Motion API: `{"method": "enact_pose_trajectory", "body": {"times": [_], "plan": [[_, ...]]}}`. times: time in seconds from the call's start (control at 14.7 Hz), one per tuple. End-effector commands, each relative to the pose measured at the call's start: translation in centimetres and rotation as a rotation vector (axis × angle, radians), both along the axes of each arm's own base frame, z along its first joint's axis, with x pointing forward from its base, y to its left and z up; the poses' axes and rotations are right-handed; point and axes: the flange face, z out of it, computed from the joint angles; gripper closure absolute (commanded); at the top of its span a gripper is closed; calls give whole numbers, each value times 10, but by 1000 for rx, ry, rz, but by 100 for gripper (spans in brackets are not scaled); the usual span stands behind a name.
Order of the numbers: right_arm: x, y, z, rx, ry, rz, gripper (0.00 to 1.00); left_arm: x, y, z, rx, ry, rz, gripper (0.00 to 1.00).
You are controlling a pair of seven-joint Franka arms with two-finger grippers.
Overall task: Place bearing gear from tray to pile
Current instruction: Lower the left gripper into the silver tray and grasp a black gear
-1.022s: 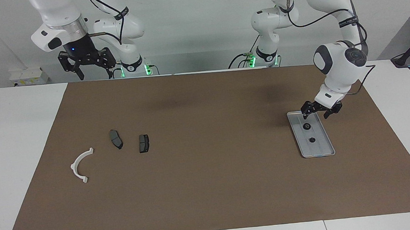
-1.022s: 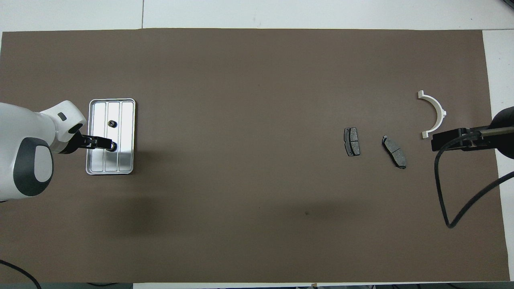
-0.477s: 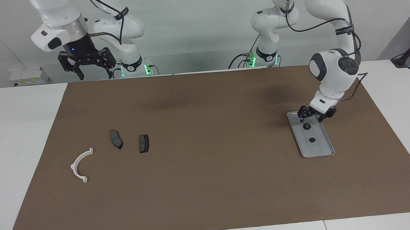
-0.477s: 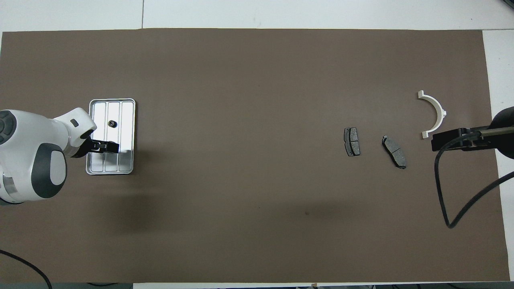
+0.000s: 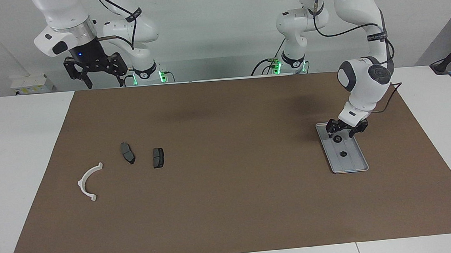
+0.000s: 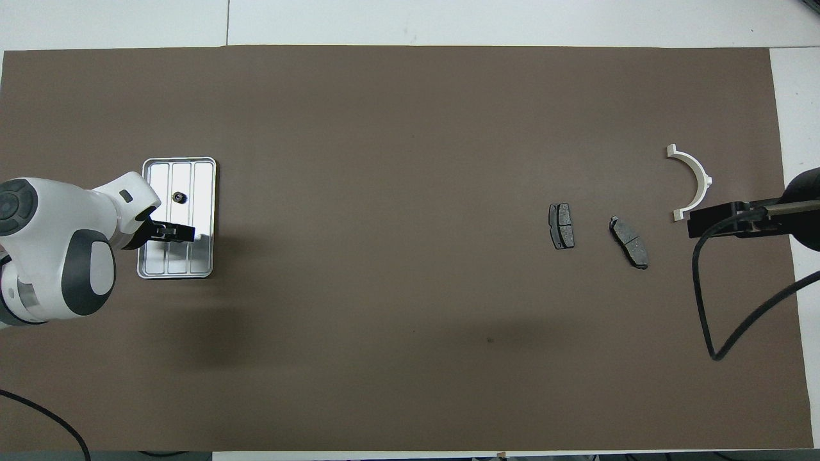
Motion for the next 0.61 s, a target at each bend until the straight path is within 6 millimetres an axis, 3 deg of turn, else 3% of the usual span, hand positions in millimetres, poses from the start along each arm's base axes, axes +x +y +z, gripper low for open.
{"method": "enact_pose_trajectory", "body": {"times": [0.0, 0.07, 0.27, 0.54], "plan": [[3, 2, -14, 18, -15, 13, 0, -1, -2, -9, -4, -12, 11, 13], [6, 3, -22, 19, -23, 14, 0, -1, -2, -9, -4, -11, 11, 24], [21, 6, -57, 22, -29, 11, 0, -2, -3, -9, -4, -5, 6, 100], [54, 21, -114, 31, -13, -45, 0, 7, -3, 5, -4, -8, 7, 100]]}}
